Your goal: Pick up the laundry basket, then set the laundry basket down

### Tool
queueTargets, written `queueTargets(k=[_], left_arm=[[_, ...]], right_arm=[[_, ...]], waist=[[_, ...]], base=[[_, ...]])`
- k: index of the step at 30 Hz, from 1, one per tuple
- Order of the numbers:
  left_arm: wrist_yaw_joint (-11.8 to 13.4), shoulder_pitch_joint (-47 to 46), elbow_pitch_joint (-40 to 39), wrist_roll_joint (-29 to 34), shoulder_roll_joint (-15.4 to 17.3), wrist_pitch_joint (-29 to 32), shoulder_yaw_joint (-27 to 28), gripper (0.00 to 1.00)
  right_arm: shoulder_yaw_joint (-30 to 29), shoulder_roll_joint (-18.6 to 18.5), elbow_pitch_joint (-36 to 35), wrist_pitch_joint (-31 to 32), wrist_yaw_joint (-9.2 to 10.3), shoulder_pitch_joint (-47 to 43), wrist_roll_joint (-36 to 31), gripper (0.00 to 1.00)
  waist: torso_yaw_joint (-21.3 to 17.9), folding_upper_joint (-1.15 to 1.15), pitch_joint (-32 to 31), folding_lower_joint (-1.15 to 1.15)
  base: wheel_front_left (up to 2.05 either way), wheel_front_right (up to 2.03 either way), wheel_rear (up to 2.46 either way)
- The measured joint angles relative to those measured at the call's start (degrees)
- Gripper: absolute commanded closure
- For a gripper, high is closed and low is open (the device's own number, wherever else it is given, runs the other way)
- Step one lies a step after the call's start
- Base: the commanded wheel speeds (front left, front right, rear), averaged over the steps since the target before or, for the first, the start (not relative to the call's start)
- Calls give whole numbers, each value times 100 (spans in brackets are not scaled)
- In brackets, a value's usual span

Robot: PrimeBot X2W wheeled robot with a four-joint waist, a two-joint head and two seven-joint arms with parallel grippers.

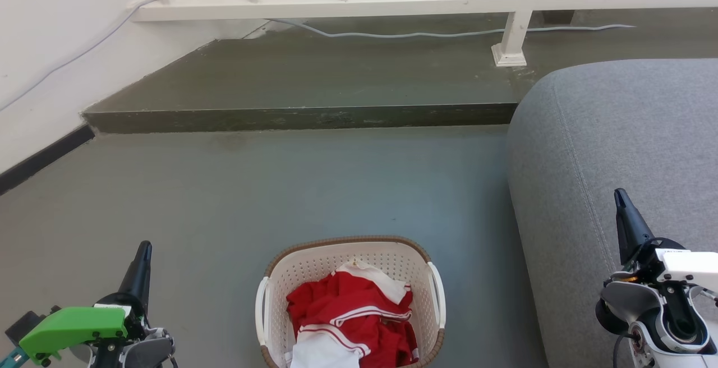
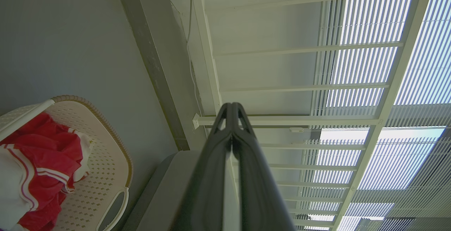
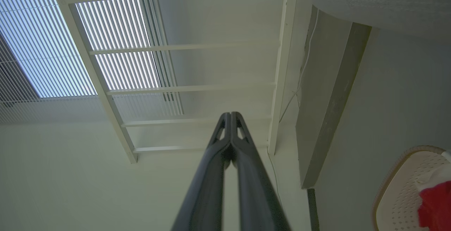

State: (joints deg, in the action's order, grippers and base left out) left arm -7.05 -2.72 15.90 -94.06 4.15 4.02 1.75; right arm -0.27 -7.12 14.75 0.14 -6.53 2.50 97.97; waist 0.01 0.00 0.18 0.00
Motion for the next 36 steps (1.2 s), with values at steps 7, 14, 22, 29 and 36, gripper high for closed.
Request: queueTargets(k=[7, 14, 22, 29, 36], left_arm=[[0, -1, 3, 0, -1, 3, 1, 100], [0, -2, 5, 0, -2, 3, 2, 100], [0, -3, 8, 0, -2, 3, 4, 100], [0, -5, 10, 0, -3, 4, 5, 100], [0, -18, 13, 0, -4, 4, 7, 100]], right_arm=[[-5, 0, 24, 1, -1, 14, 0, 100], [-18, 1, 42, 42, -1, 52, 0, 100], [-26, 1, 51, 42, -2, 52, -1, 100], [-34, 2, 58, 43, -2, 53, -1, 100], [-41, 4, 68, 43, -2, 54, -1, 100]], waist=[[0, 0, -1, 0], [0, 0, -1, 0], [-1, 0, -2, 0], [-1, 0, -2, 0], [-1, 0, -2, 0]], base=[[0, 0, 0], [0, 0, 0], [0, 0, 0], [0, 0, 0], [0, 0, 0]])
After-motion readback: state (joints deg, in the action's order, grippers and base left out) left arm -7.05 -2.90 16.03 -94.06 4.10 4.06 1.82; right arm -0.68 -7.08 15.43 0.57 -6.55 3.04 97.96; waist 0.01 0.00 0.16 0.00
